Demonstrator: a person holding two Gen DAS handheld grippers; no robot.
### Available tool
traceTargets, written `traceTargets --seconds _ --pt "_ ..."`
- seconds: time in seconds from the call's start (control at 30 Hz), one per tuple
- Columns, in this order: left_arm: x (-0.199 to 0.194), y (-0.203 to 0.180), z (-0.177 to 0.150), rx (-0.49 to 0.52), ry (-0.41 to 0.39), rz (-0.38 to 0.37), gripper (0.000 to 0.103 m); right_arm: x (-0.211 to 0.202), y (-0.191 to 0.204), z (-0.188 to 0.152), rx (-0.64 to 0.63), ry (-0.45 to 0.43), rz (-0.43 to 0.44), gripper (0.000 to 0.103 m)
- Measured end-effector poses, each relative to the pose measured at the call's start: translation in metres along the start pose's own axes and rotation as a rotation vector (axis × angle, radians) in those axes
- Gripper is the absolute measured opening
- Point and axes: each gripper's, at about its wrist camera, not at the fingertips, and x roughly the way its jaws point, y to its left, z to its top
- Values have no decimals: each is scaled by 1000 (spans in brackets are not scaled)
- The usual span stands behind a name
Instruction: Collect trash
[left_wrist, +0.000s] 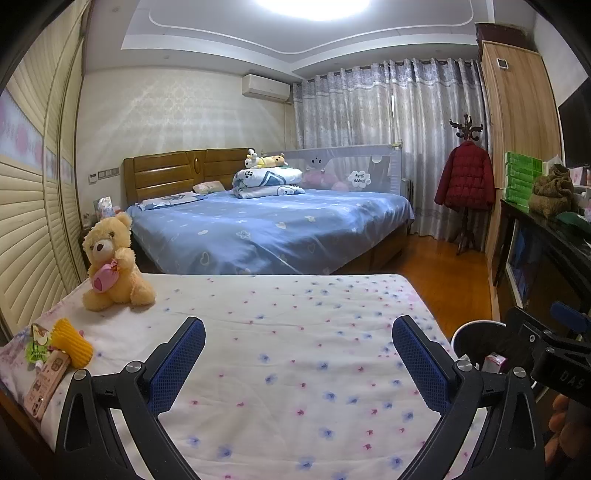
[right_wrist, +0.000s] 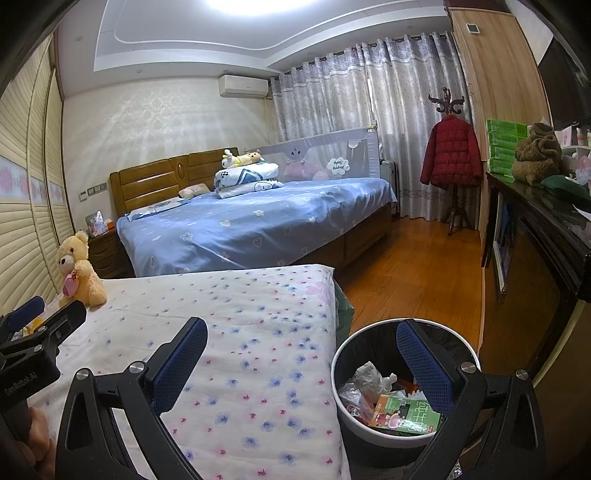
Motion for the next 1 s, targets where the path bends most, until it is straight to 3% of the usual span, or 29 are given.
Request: traceTargets --seconds 1.0 --pt "0 1 0 1 -2 -2 102 0 4 1 -3 1 4 103"
